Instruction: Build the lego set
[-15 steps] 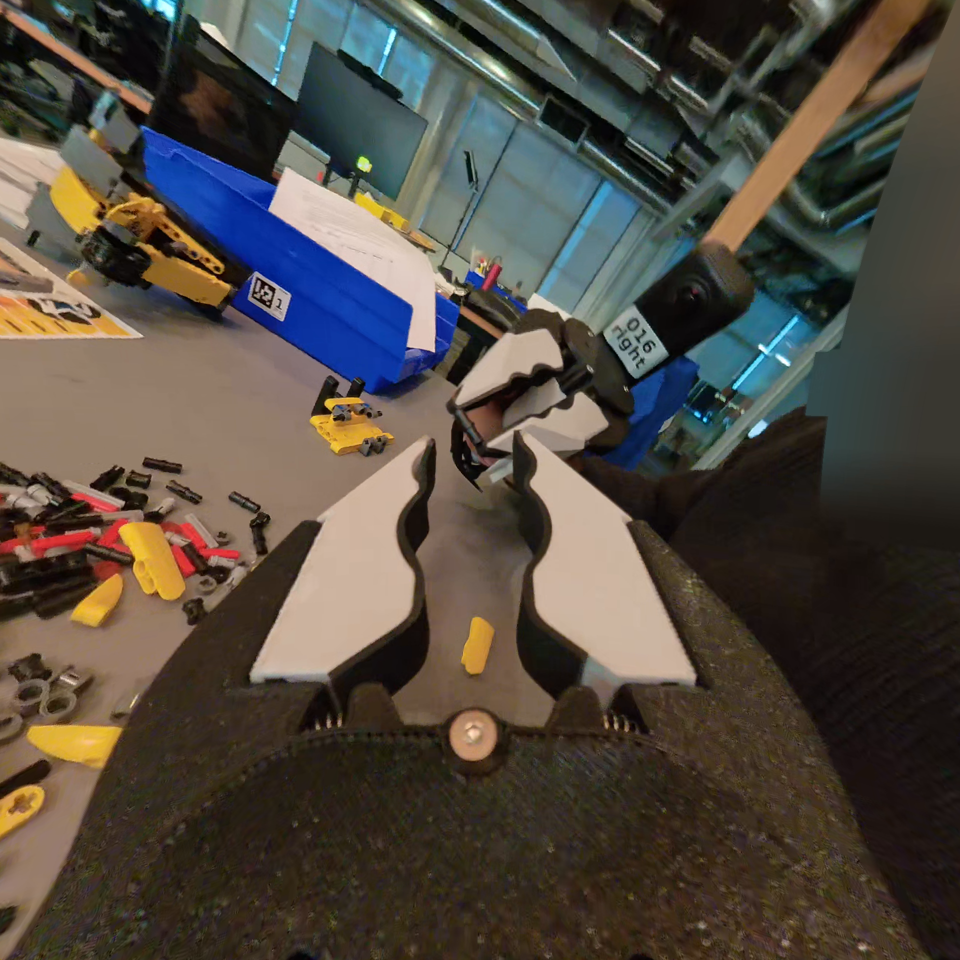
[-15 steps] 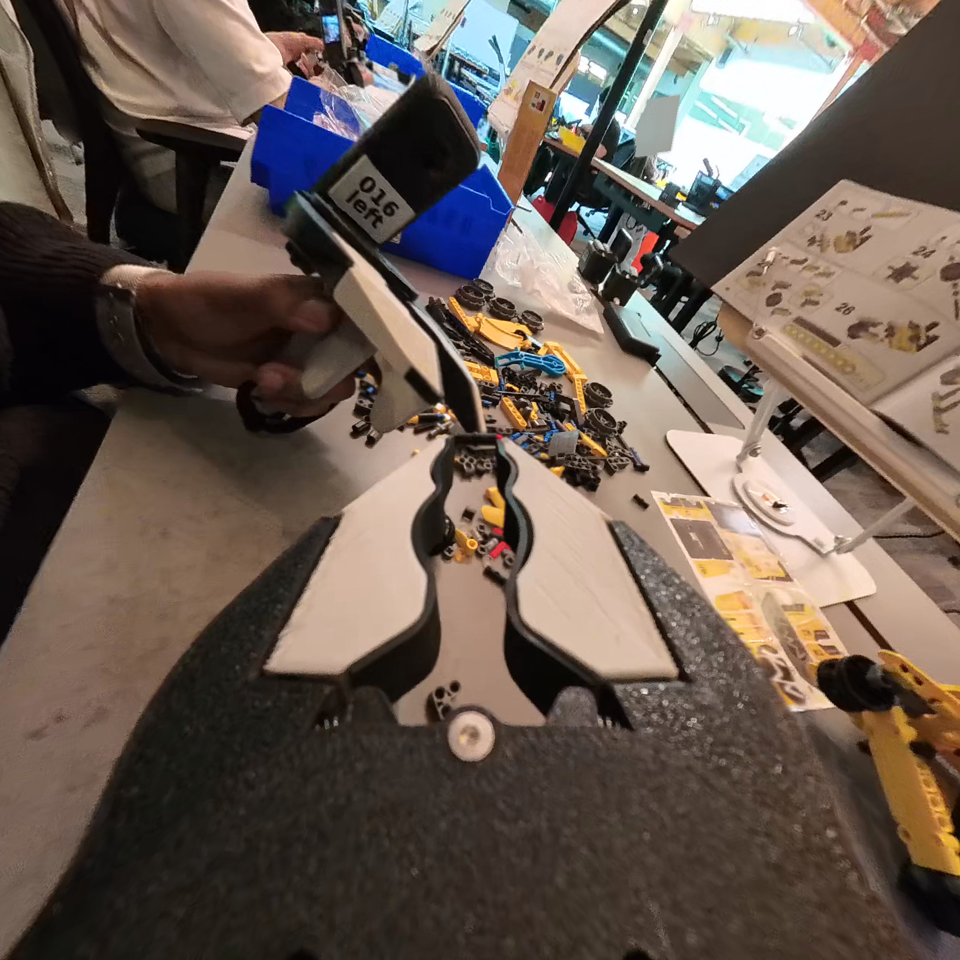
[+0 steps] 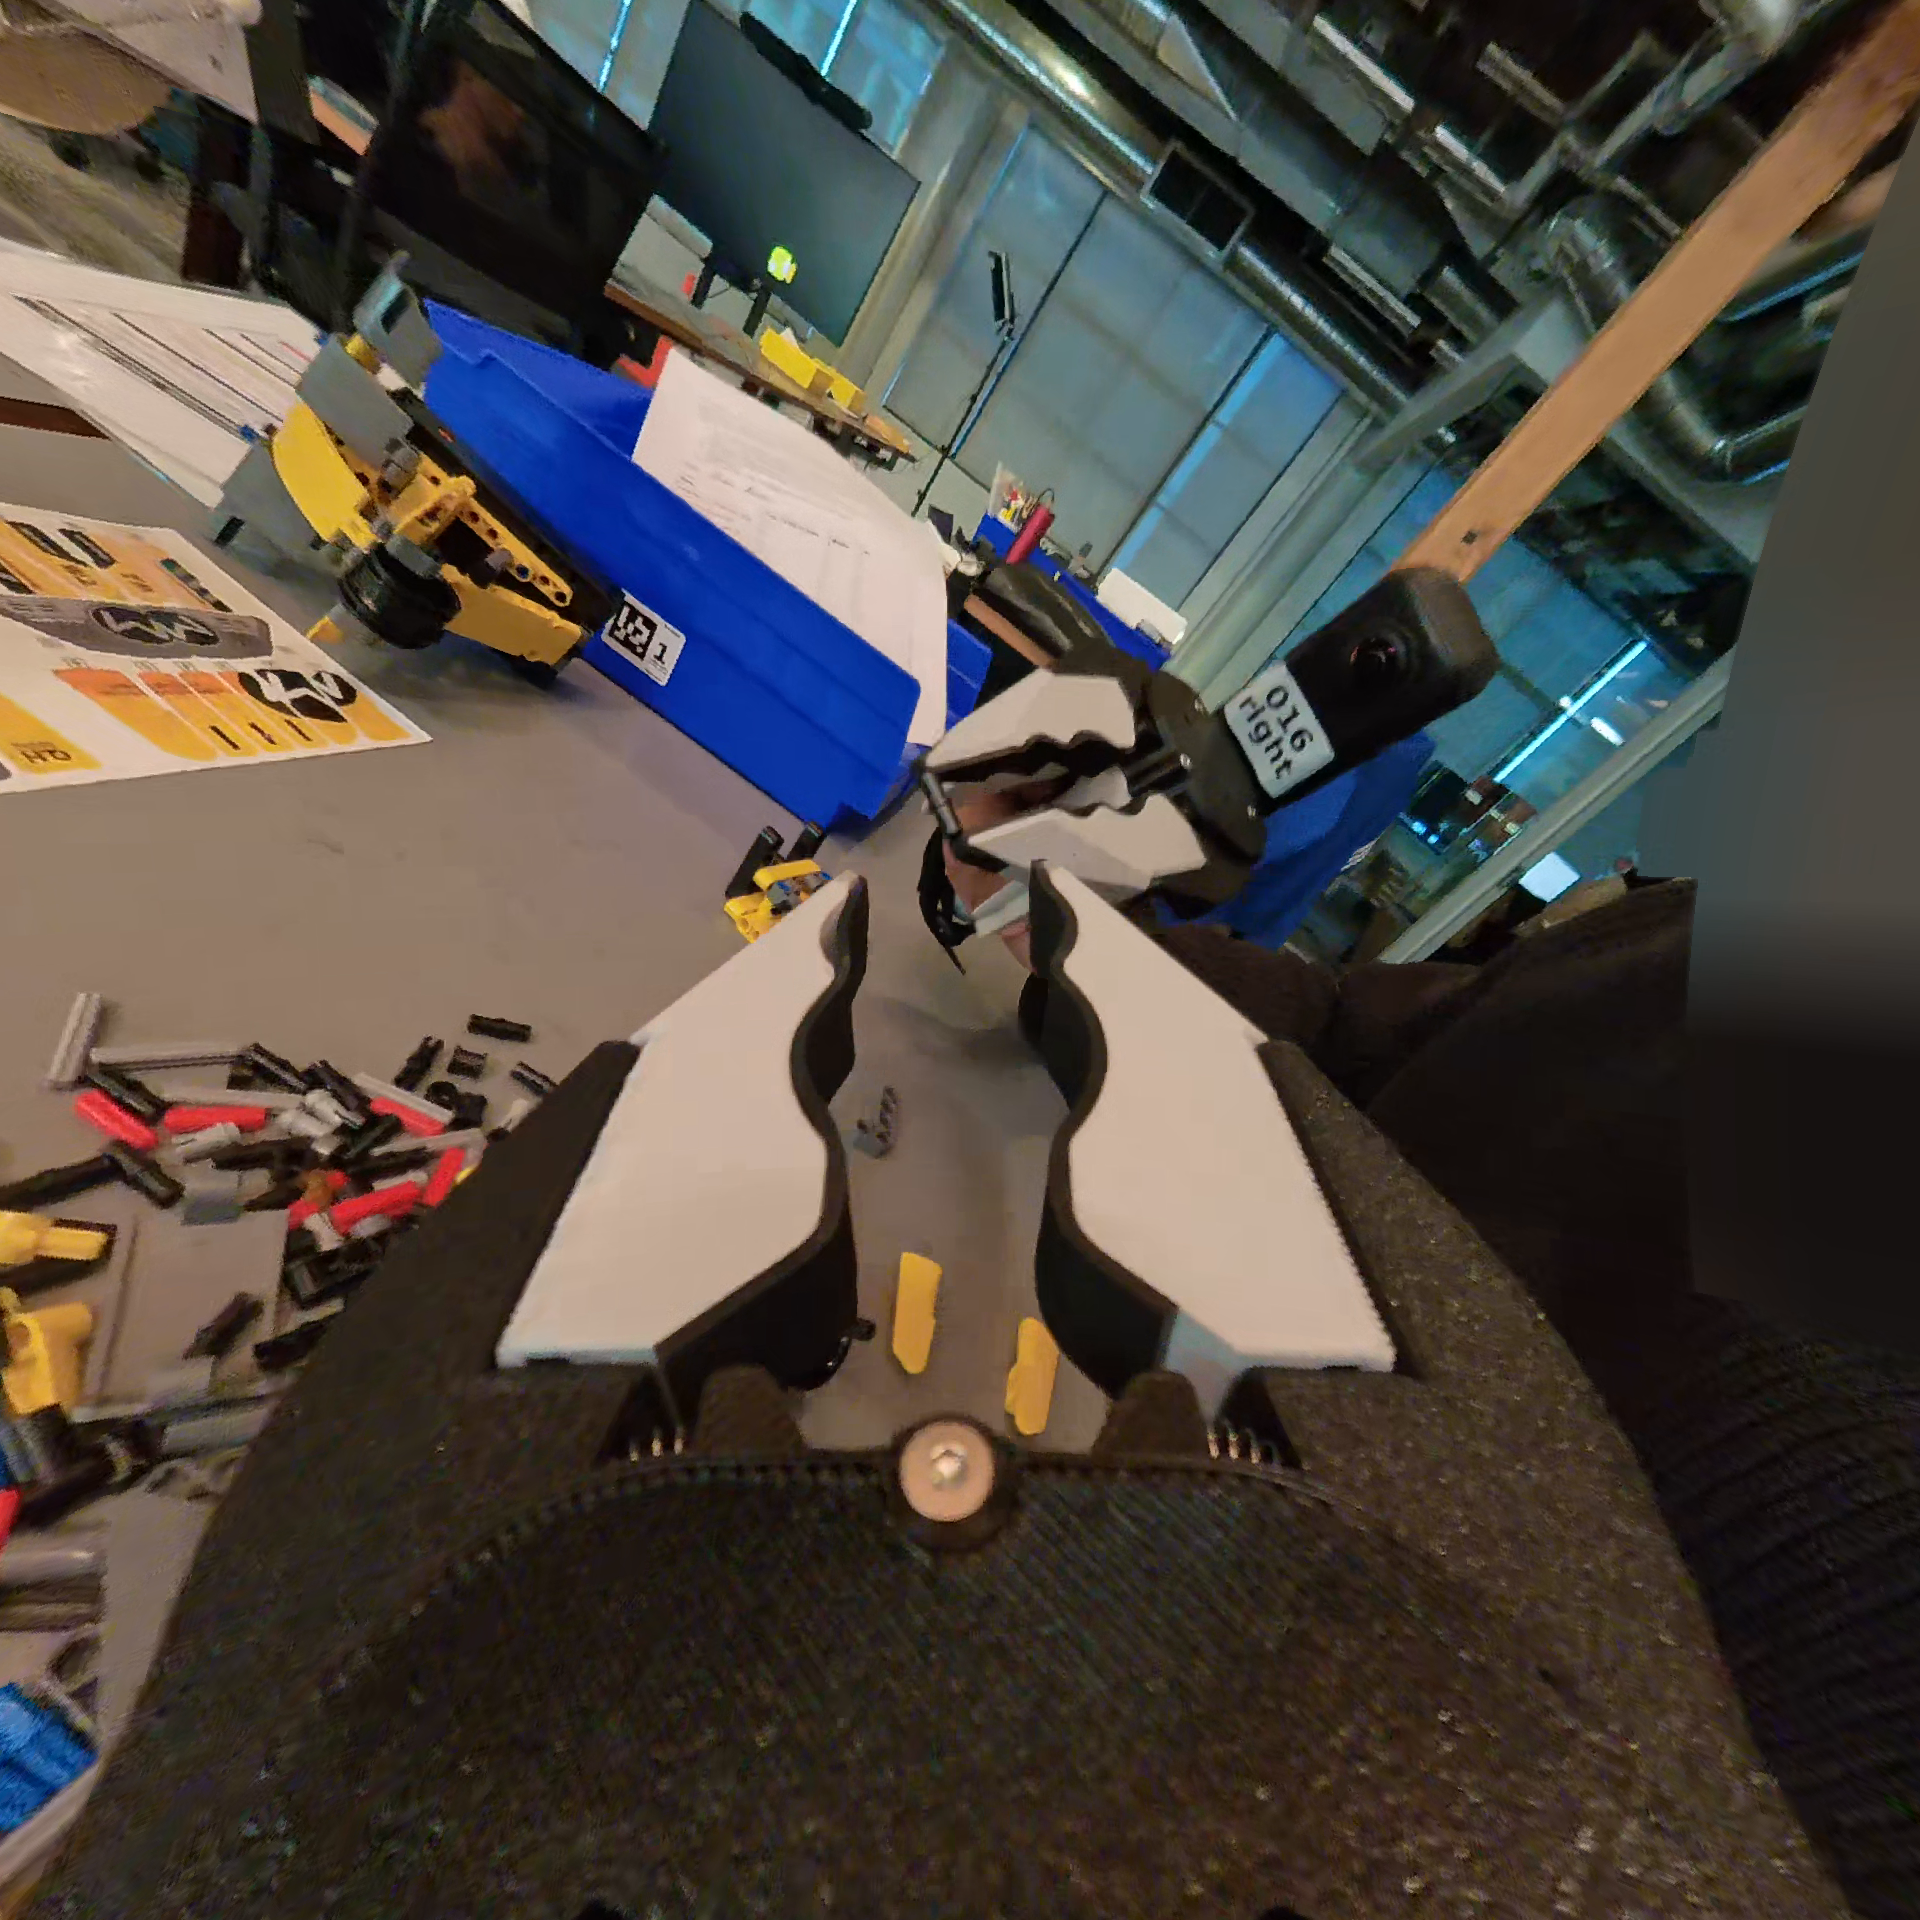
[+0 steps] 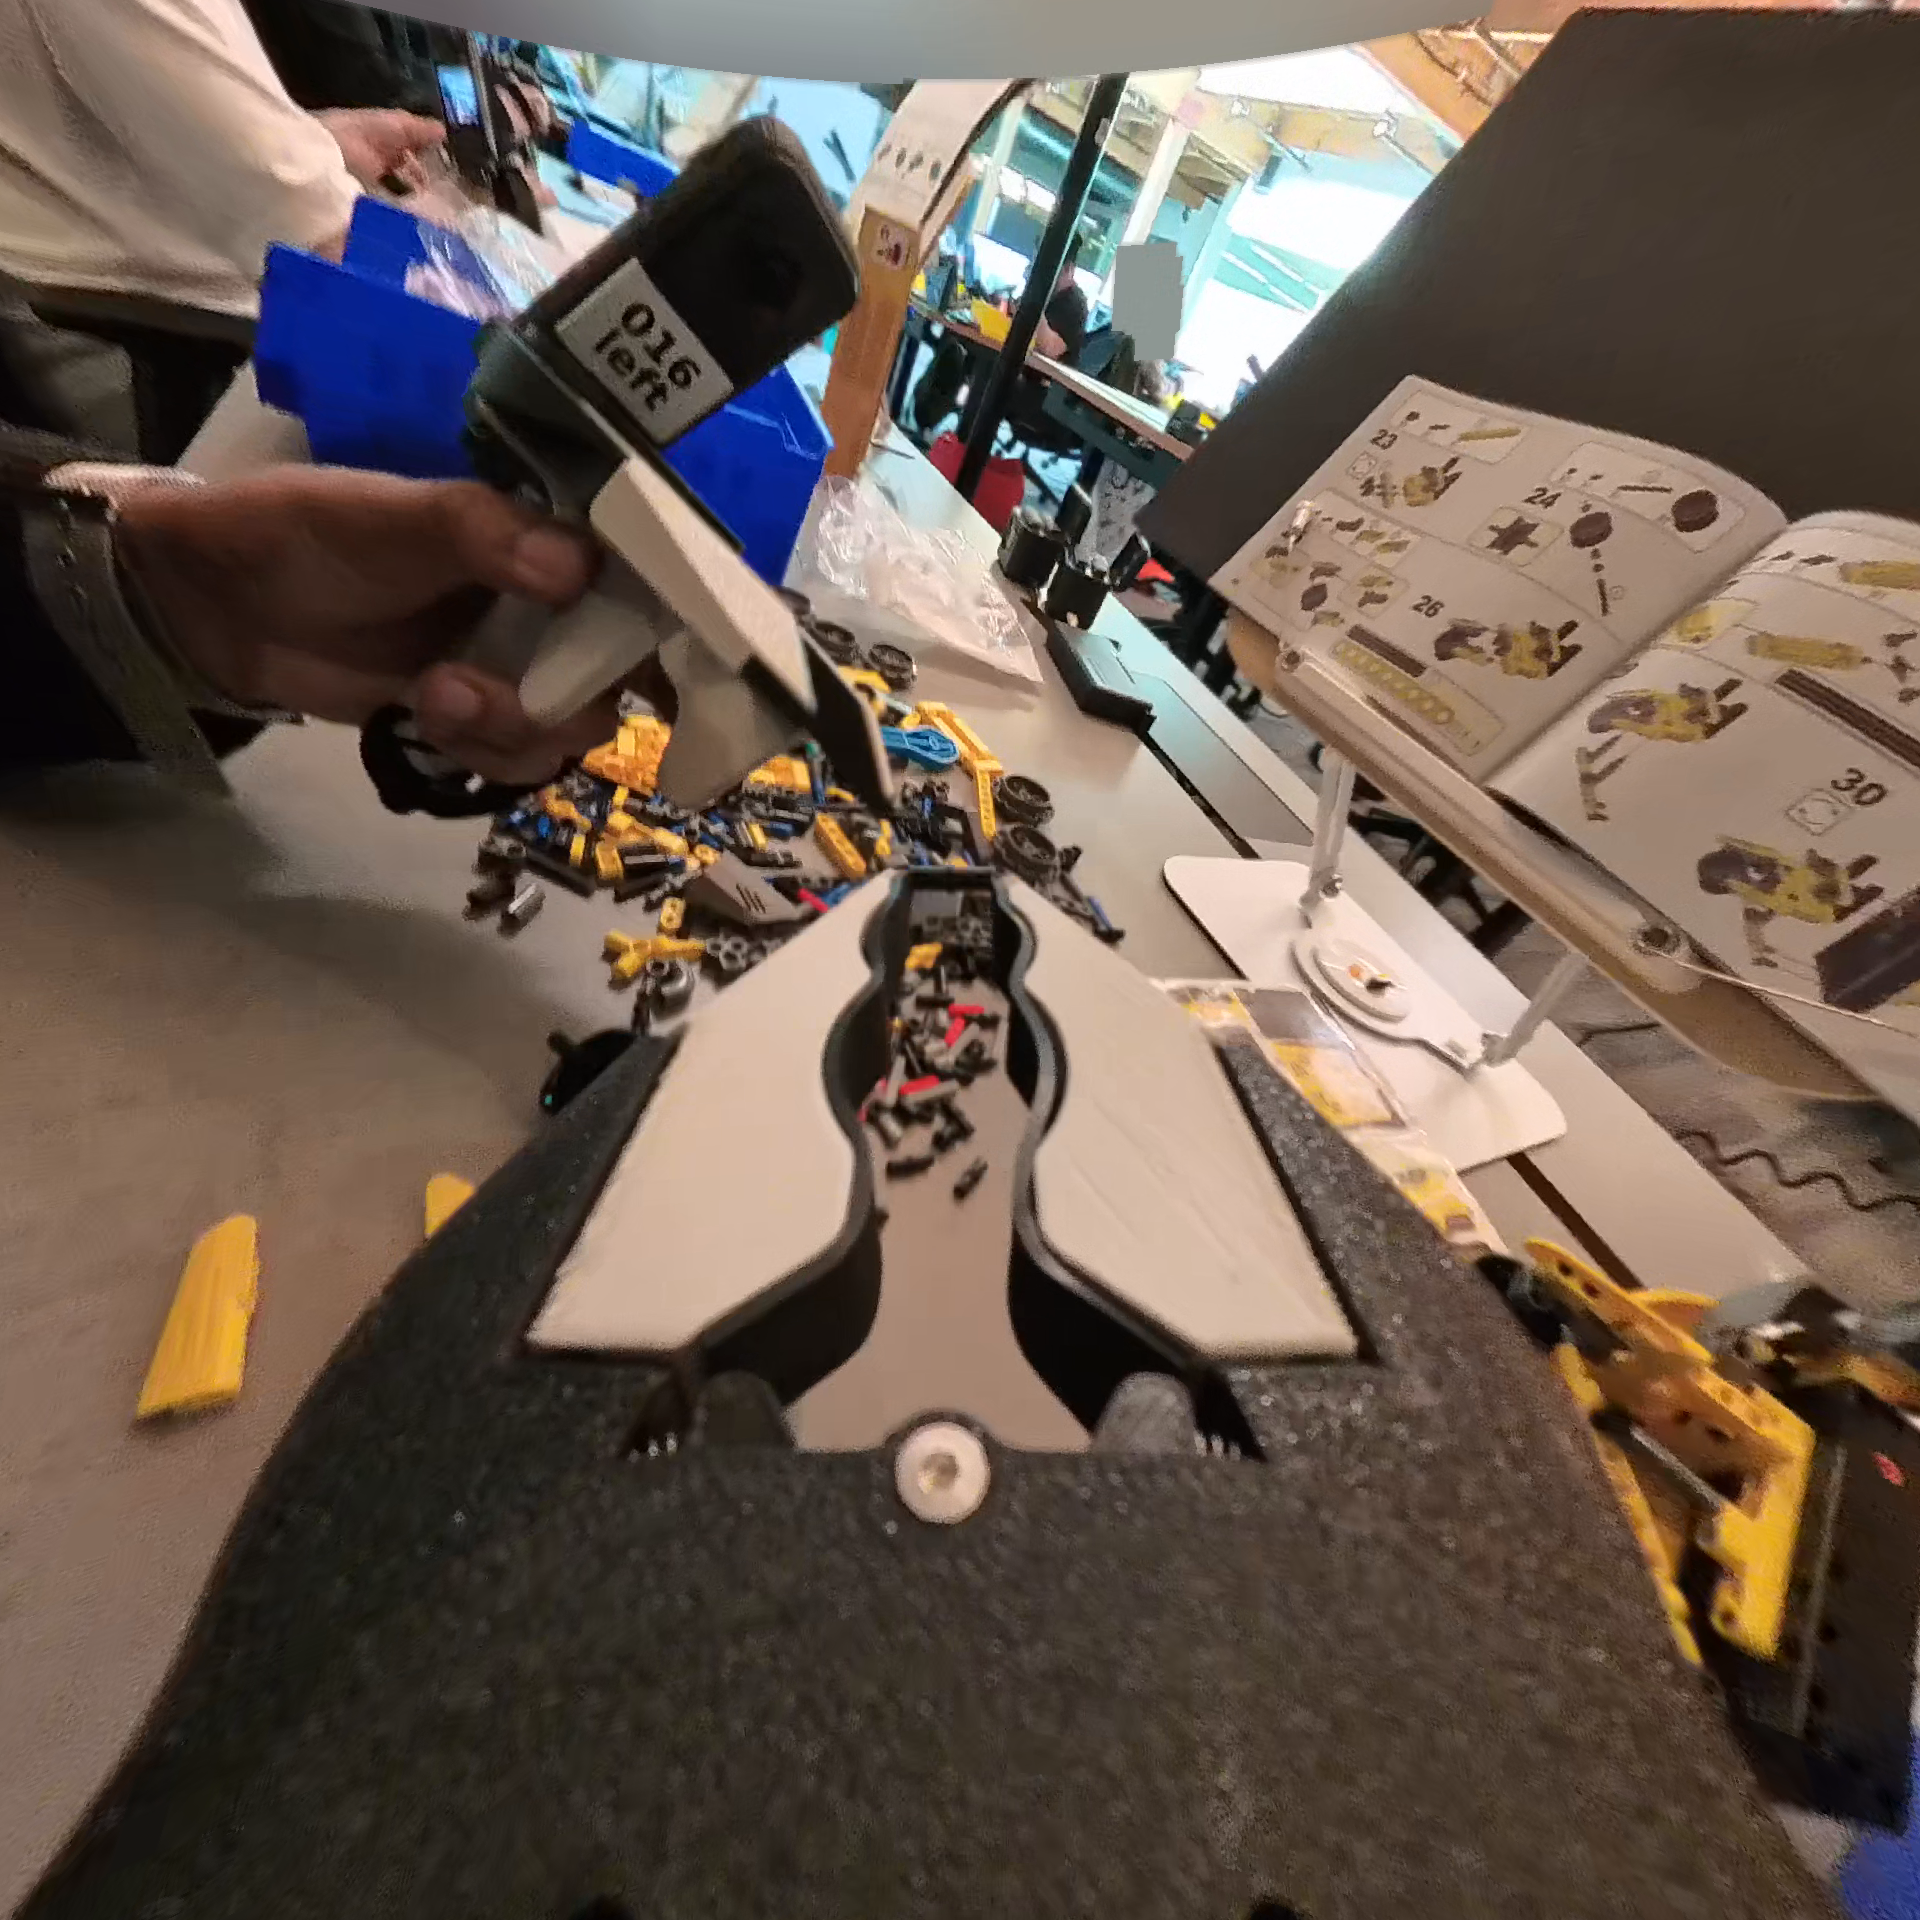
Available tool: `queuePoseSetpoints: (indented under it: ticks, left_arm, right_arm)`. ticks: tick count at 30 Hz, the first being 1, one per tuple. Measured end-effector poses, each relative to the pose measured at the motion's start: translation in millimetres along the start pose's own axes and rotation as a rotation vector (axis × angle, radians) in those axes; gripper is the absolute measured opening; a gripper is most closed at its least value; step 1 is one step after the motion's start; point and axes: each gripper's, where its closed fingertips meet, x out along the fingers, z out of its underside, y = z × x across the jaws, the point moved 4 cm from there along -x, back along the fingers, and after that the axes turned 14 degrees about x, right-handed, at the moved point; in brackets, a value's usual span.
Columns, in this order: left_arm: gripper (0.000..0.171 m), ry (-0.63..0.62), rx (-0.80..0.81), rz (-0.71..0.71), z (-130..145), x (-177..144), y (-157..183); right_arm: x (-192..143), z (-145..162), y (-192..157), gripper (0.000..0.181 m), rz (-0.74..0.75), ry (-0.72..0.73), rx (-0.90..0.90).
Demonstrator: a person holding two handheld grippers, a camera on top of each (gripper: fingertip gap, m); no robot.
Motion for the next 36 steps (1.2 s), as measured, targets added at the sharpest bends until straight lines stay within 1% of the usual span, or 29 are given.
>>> queuePoseSetpoints:
  ticks: [3,7,11,14,17,23,29,36]
  left_arm:
    - [0.029,-0.060,0.032,-0.016,1.2,1.4,-6.2]
    - [0.028,-0.050,0.048,-0.024,9.8,1.1,-15.1]
    - [0.024,-0.066,-0.078,0.001,22.6,-1.9,-22.3]
    - [0.024,-0.028,-0.160,0.046,23.1,-1.4,-24.5]
    - [0.024,-0.017,-0.193,0.066,24.0,-0.4,-24.1]
    - [0.026,-0.018,-0.167,0.033,24.4,-1.2,-26.9]
    - [0.029,0.002,-0.218,0.075,25.4,0.8,-25.6]
    - [0.031,0.004,-0.204,0.094,23.7,2.0,-19.6]
  right_arm:
    - [11.1,-9.4,4.2,0.015,-0.048,0.026,0.076]
    - [12.4,-1.1,5.7,0.015,-0.034,0.013,0.090]
    - [14.5,14.6,5.0,0.015,-0.008,-0.040,0.088]
    - [18.1,20.2,1.6,0.015,-0.022,-0.061,0.075]
    - [19.1,26.3,-1.9,0.015,-0.048,-0.082,0.083]
    - [17.5,24.9,-4.9,0.015,-0.087,-0.060,0.120]
    - [18.2,29.9,0.4,0.015,-0.080,-0.067,0.156]
    - [17.3,30.3,2.4,0.015,-0.083,-0.059,0.178]
